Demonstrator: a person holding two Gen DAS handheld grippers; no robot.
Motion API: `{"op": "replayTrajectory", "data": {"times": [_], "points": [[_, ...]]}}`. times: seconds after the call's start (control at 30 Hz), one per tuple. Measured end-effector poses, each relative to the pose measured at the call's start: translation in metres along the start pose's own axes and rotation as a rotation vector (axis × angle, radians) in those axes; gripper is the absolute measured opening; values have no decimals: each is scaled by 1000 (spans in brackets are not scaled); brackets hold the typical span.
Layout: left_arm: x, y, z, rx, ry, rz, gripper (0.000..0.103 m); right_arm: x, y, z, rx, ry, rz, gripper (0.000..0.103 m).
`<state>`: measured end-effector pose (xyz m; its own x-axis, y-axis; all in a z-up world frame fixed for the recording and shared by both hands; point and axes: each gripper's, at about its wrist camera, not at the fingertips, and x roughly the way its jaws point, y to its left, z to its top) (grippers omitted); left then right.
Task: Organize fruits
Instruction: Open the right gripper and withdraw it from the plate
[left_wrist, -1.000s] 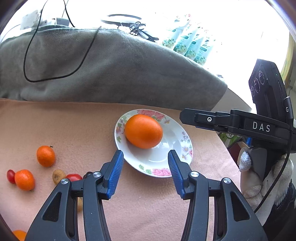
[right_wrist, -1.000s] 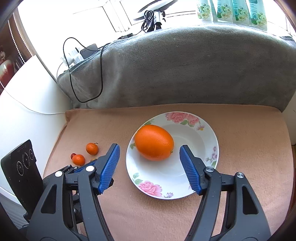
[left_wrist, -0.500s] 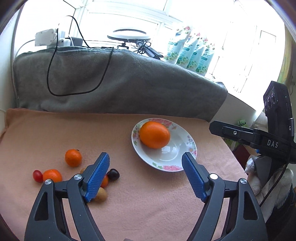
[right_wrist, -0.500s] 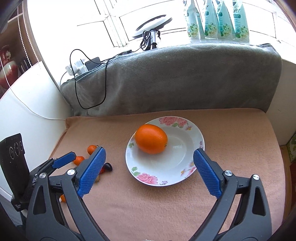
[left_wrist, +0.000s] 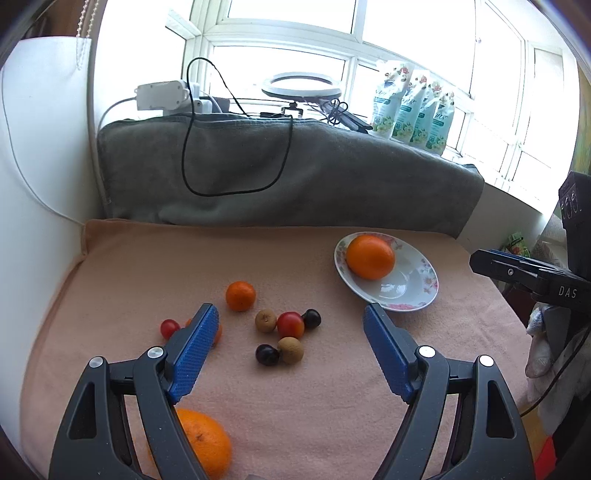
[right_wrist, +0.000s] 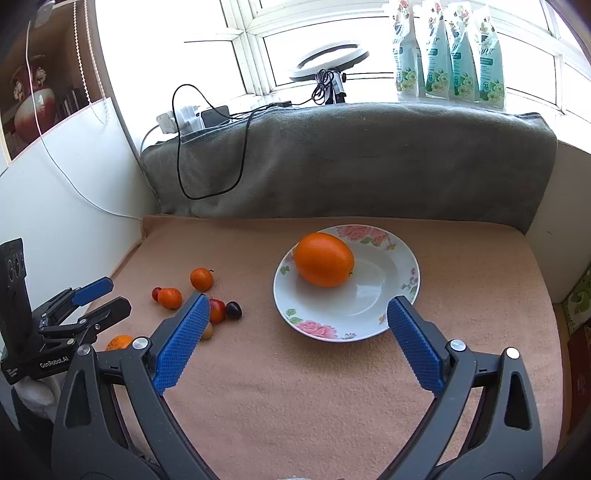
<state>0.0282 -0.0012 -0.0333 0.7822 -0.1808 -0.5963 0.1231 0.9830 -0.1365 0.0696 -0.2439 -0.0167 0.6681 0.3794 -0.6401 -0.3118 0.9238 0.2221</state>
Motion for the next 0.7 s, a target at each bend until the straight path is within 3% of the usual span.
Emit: {"op": "replayTrajectory", "data": {"times": [0.33,0.7], "points": [[-16,26,-21,-24,10,72,81,0,36,-14,-90,-4,-25,99],[-35,60,-63,-126,64,101,81,17,66,-28,-130,43,51,99]]}}
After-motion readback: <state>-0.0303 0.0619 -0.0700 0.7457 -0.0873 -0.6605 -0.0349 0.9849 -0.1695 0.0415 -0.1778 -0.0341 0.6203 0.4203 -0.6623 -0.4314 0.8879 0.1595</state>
